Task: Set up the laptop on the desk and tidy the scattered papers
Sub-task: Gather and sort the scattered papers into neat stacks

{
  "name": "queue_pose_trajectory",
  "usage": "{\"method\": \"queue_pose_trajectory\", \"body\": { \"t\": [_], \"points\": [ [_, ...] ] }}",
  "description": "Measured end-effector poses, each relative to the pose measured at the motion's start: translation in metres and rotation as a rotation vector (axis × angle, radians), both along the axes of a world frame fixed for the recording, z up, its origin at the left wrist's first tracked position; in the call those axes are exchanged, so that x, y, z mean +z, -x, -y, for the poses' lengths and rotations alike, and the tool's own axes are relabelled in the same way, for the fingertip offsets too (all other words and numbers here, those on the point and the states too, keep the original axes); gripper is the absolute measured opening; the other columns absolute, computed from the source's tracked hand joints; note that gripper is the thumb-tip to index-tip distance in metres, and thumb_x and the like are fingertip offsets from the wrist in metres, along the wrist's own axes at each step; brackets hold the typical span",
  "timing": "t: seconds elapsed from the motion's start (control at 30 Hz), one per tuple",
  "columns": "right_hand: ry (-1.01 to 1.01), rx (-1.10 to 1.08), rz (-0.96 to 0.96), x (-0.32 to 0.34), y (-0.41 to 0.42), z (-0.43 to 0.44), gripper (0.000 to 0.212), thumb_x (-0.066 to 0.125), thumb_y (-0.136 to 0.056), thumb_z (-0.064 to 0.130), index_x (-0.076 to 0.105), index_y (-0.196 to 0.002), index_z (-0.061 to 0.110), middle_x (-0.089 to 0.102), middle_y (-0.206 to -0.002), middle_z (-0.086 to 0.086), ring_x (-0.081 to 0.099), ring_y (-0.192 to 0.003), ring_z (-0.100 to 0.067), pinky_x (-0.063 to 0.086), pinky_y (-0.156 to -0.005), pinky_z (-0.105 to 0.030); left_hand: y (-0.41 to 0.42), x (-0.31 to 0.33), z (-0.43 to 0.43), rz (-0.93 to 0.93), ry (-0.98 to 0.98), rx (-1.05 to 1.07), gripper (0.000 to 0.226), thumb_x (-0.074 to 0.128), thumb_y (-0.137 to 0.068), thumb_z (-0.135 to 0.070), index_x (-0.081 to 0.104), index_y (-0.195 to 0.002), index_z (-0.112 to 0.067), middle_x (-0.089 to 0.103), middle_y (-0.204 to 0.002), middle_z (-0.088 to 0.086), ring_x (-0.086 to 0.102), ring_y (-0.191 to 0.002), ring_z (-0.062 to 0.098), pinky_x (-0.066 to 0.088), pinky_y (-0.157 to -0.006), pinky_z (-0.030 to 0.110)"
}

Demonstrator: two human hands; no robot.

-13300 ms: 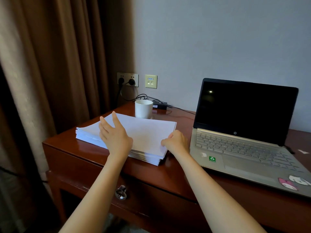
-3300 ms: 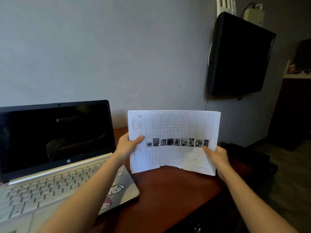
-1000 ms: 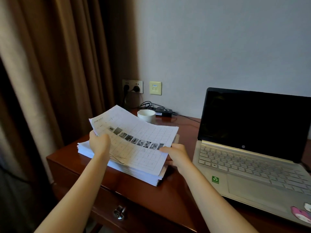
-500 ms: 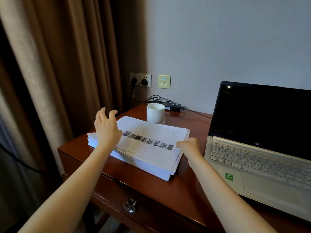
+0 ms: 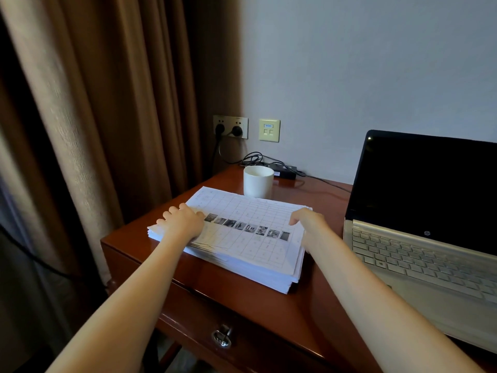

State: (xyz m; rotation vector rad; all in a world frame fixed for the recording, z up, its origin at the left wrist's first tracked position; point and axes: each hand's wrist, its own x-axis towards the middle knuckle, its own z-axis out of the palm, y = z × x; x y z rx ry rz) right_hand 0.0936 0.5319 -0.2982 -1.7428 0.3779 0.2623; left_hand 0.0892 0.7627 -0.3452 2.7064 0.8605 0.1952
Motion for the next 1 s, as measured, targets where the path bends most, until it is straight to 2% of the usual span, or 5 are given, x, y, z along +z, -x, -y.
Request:
{"method": "queue_pose_trajectory", "body": {
  "t": [0.13, 0.43, 0.57, 0.83, 1.0],
  "points": [
    [0.05, -0.021, -0.046, -0.004, -0.007, 0.011, 0.05, 0.055, -0.081, -0.005, 0.044, -0.129, -0.002, 0.047, -0.116, -0.015, 0.049, -0.088, -0.029, 0.04, -0.07, -0.032, 0.004, -0.005, 0.004, -0.001, -0.085, 0.033, 0.054, 0.03, -0.098, -0.043, 0.035, -0.138, -0.008, 0.039, -0.141, 0.017, 0.035, -0.129, 0.035, 0.025, -0.108, 0.049],
    [0.245, 0.12, 0.028, -0.009, -0.007, 0.001, 0.048, 0.055, -0.086, 0.0, 0.044, -0.132, -0.004, 0.045, -0.139, -0.017, 0.05, -0.109, -0.019, 0.039, -0.082, -0.027, 0.004, -0.007, 0.01, -0.011, -0.112, 0.083, 0.056, 0.028, -0.097, -0.043, 0.033, -0.139, -0.007, 0.037, -0.142, 0.017, 0.034, -0.13, 0.034, 0.023, -0.11, 0.05],
    [0.053, 0.14, 0.042, -0.011, -0.004, 0.003, 0.072, 0.054, -0.088, -0.002, 0.014, -0.147, 0.005, 0.036, -0.143, -0.016, 0.041, -0.127, -0.029, 0.038, -0.101, -0.039, 0.008, -0.008, 0.014, 0.006, -0.118, 0.092, 0.057, 0.028, -0.097, -0.044, 0.032, -0.14, -0.007, 0.037, -0.142, 0.017, 0.034, -0.13, 0.034, 0.023, -0.11, 0.049],
    [-0.343, 0.09, -0.007, -0.048, 0.014, 0.016, 0.04, 0.065, -0.084, -0.002, 0.055, -0.122, -0.007, 0.059, -0.122, -0.02, 0.062, -0.096, -0.033, 0.052, -0.065, -0.033, 0.023, -0.008, 0.023, 0.041, -0.124, 0.101, 0.057, 0.03, -0.096, -0.044, 0.033, -0.137, -0.005, 0.037, -0.141, 0.018, 0.034, -0.13, 0.034, 0.024, -0.109, 0.046],
    [-0.199, 0.043, 0.158, -0.053, 0.019, 0.02, 0.057, 0.067, -0.084, 0.002, 0.04, -0.135, -0.004, 0.051, -0.131, -0.01, 0.048, -0.124, -0.029, 0.041, -0.096, -0.037, 0.026, -0.009, 0.017, 0.113, 0.01, 0.059, 0.072, 0.036, -0.093, -0.054, 0.02, -0.146, -0.008, 0.031, -0.148, 0.017, 0.029, -0.136, 0.036, 0.019, -0.112, 0.046]
  ]
}}
